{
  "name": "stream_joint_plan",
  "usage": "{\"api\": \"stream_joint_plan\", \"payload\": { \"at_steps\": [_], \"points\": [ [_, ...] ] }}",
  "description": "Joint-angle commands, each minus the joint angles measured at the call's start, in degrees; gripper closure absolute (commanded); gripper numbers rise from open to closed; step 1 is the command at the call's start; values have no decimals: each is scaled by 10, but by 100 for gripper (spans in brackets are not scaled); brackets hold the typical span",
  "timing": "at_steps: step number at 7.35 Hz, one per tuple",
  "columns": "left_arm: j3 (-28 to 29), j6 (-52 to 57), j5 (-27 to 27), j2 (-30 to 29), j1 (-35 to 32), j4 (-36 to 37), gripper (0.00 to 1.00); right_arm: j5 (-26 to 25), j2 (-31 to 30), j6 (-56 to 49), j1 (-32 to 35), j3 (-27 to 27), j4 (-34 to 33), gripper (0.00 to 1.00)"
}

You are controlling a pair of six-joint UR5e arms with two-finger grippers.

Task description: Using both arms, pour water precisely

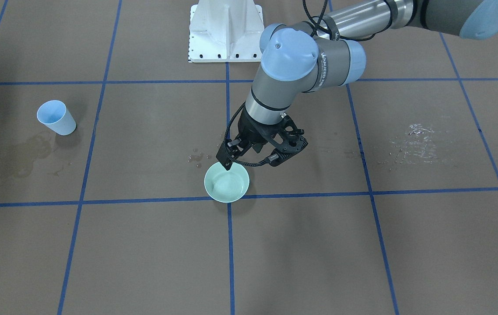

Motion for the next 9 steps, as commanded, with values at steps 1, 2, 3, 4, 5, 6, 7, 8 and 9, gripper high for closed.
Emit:
{"api": "stream_joint_plan", "payload": {
  "at_steps": [1, 2, 3, 4, 5, 6, 7, 8, 9],
  "points": [
    [-11, 0, 0, 1, -8, 2, 0, -83, -36, 189, -126, 114, 2, 1],
    [-23, 0, 0, 7, -14, 7, 0, -96, -72, 249, -159, 175, 1, 0],
    [-44, 1, 1, 14, -17, 43, 0, -133, -119, 294, -214, 242, 2, 0],
    [-71, 29, 0, 15, -18, 98, 0, -206, -155, 376, -299, 293, 5, 0],
    [-113, 77, 0, 28, -23, 156, 0, -275, -156, 477, -373, 305, 16, 0],
    [-175, 133, -1, 81, -32, 198, 0, -331, -157, 529, -439, 305, 35, 0],
    [-254, 191, -2, 174, -55, 198, 0, -349, -161, 533, -464, 307, 50, 0],
    [-298, 275, -4, 248, -81, 198, 0, -391, -167, 536, -488, 307, 58, 0],
    [-307, 322, -6, 284, -95, 196, 0, -397, -184, 547, -496, 307, 111, 0]
  ]
}}
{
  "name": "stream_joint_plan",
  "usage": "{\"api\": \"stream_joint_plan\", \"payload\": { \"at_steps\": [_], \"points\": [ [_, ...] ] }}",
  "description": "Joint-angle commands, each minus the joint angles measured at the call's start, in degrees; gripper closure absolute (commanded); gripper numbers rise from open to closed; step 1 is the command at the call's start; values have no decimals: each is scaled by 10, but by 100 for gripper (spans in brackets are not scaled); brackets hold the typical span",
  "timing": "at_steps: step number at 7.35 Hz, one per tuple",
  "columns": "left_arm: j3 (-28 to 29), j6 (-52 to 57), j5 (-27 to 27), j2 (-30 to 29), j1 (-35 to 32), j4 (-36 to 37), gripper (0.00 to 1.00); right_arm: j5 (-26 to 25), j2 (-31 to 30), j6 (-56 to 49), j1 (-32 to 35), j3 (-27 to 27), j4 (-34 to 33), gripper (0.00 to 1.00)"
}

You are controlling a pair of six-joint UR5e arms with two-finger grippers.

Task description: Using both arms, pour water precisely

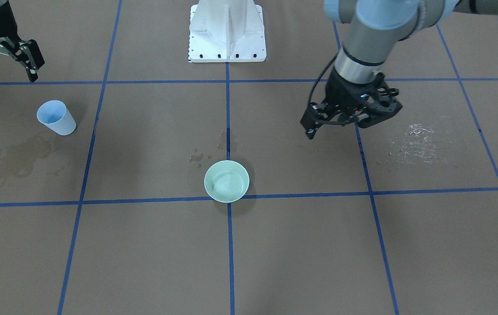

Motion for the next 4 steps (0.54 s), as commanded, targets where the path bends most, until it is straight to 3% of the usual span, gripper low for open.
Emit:
{"api": "stream_joint_plan", "payload": {
  "at_steps": [1, 2, 3, 4],
  "points": [
    [-31, 74, -1, 66, -22, 1, 0, -55, -80, 46, -49, -1, 154, 0],
    [-32, 74, -1, 67, -22, 1, 0, -150, -116, 88, -116, -1, 200, 0],
    [-31, 75, 1, 68, -22, 1, 0, -271, -118, 167, -209, -11, 200, 0],
    [-30, 76, 2, 68, -22, 0, 0, -332, -121, 188, -261, -17, 200, 0]
  ]
}}
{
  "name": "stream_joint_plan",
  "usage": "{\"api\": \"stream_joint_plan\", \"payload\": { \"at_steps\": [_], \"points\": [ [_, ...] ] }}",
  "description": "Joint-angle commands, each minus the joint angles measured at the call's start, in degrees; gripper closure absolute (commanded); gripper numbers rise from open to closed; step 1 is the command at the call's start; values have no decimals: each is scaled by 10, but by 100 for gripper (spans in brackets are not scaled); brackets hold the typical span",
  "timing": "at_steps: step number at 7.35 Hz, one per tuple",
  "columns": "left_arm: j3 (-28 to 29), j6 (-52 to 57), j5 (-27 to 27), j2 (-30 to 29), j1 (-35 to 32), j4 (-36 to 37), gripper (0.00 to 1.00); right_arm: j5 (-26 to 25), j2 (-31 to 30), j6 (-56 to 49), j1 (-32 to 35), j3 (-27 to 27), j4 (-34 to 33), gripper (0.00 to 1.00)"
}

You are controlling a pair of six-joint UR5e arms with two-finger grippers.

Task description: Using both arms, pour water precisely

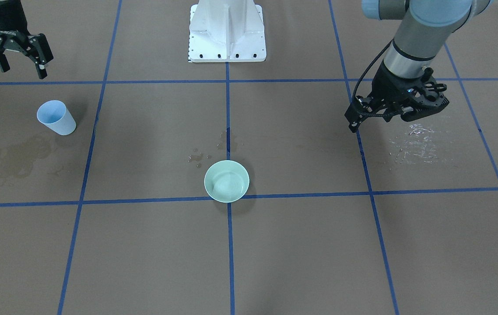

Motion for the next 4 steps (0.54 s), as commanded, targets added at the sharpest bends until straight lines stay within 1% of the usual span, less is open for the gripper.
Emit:
{"api": "stream_joint_plan", "payload": {
  "at_steps": [1, 2, 3, 4],
  "points": [
    [1, 2, 0, 1, 0, 0, 0, -108, -9, 74, -101, -11, 12, 0],
    [0, 2, 0, 1, 0, -1, 0, -218, -11, 189, -164, -30, 9, 0],
    [1, 2, 0, 1, 0, -1, 0, -264, -11, 210, -195, -58, -14, 0],
    [2, 2, 0, 1, 0, -1, 0, -290, -11, 216, -210, -76, -22, 0]
  ]
}}
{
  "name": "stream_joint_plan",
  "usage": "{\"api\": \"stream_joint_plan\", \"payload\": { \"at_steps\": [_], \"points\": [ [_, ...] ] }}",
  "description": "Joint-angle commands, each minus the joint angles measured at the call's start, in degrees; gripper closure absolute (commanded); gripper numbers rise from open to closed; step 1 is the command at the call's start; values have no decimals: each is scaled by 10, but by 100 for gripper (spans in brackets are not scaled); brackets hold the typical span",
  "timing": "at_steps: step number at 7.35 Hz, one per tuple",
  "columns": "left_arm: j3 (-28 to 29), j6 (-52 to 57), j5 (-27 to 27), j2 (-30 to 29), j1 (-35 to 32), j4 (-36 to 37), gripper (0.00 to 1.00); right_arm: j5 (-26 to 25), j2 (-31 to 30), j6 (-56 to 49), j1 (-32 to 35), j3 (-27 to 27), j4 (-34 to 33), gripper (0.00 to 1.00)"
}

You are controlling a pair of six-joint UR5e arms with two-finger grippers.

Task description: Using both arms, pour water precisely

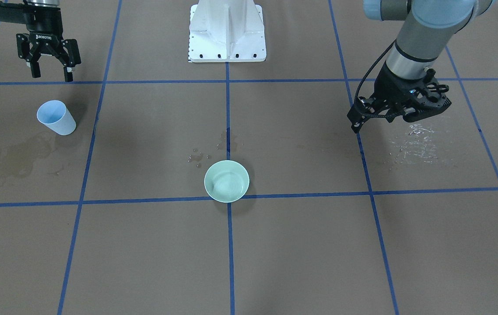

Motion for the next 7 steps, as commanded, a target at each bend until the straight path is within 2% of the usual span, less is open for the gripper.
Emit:
{"api": "stream_joint_plan", "payload": {
  "at_steps": [1, 2, 7],
  "points": [
    [1, 0, 0, 0, 1, 0, 0, -89, 0, 42, -50, -62, -15, 0],
    [1, 0, 0, -1, 1, 0, 0, -126, -1, 53, -63, -87, -15, 1],
    [-2, -2, -1, -1, 3, 1, 0, -197, 7, 107, -93, -143, -16, 1]
  ]
}}
